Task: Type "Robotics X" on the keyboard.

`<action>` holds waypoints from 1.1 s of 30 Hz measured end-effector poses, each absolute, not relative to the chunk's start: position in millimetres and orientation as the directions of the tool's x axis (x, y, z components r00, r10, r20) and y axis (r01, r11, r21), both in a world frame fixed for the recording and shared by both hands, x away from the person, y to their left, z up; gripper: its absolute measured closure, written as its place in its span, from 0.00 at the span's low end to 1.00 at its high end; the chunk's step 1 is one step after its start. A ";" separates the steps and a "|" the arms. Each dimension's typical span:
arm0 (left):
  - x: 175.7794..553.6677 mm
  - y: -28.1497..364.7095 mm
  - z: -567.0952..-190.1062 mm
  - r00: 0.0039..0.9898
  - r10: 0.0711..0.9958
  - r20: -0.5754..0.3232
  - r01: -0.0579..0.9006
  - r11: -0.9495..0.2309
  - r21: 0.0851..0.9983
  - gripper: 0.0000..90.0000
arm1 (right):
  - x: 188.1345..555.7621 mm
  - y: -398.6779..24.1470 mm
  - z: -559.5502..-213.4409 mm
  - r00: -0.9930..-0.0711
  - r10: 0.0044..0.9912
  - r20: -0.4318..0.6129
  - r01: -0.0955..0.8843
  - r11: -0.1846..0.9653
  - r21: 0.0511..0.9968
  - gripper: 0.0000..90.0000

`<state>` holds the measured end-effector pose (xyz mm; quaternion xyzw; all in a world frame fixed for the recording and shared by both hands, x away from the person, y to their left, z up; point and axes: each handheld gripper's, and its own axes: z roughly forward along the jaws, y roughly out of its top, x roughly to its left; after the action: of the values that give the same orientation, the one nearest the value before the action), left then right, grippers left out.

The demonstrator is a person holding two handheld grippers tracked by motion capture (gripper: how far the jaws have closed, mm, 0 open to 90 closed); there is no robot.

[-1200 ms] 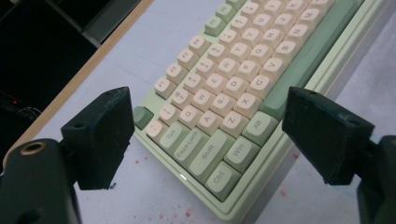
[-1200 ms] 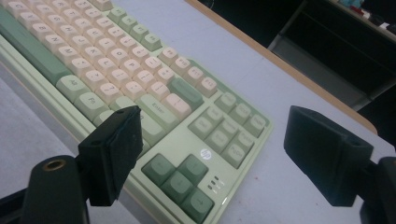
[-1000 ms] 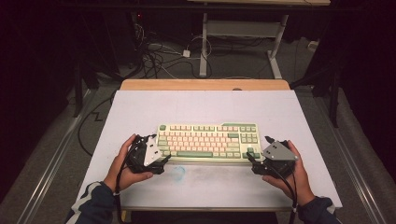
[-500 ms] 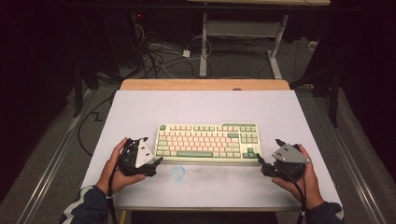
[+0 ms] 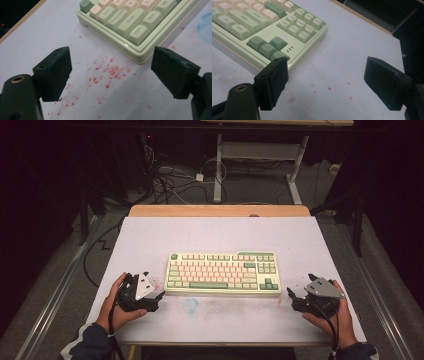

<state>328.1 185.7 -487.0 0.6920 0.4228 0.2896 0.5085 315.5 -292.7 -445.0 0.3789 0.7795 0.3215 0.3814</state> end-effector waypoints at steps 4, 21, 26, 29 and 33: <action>327.1 190.0 -494.8 0.456 0.890 -0.027 0.303 -0.127 0.944 0.17 | 312.7 -306.2 -451.5 -0.403 0.849 -0.342 0.366 0.492 0.790 0.22; 320.8 190.7 -500.6 0.446 0.895 -0.028 0.308 -0.124 0.943 0.17 | 306.1 -315.5 -461.7 -0.390 0.864 -0.319 0.373 0.465 0.803 0.23; 319.8 190.4 -501.2 0.450 0.893 -0.032 0.311 -0.123 0.942 0.17 | 304.2 -309.6 -459.1 -0.395 0.856 -0.333 0.353 0.476 0.805 0.23; 320.9 189.1 -501.7 0.455 0.890 -0.032 0.315 -0.127 0.940 0.17 | 304.1 -307.7 -459.3 -0.404 0.848 -0.342 0.348 0.488 0.800 0.23; 321.1 187.9 -502.5 0.458 0.889 -0.024 0.317 -0.138 0.939 0.17 | 304.3 -308.2 -459.8 -0.406 0.849 -0.338 0.349 0.486 0.801 0.23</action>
<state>321.1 187.9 -502.5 0.6964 0.4326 0.2896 0.4939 304.3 -308.2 -459.8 0.3878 0.7724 0.3265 0.3826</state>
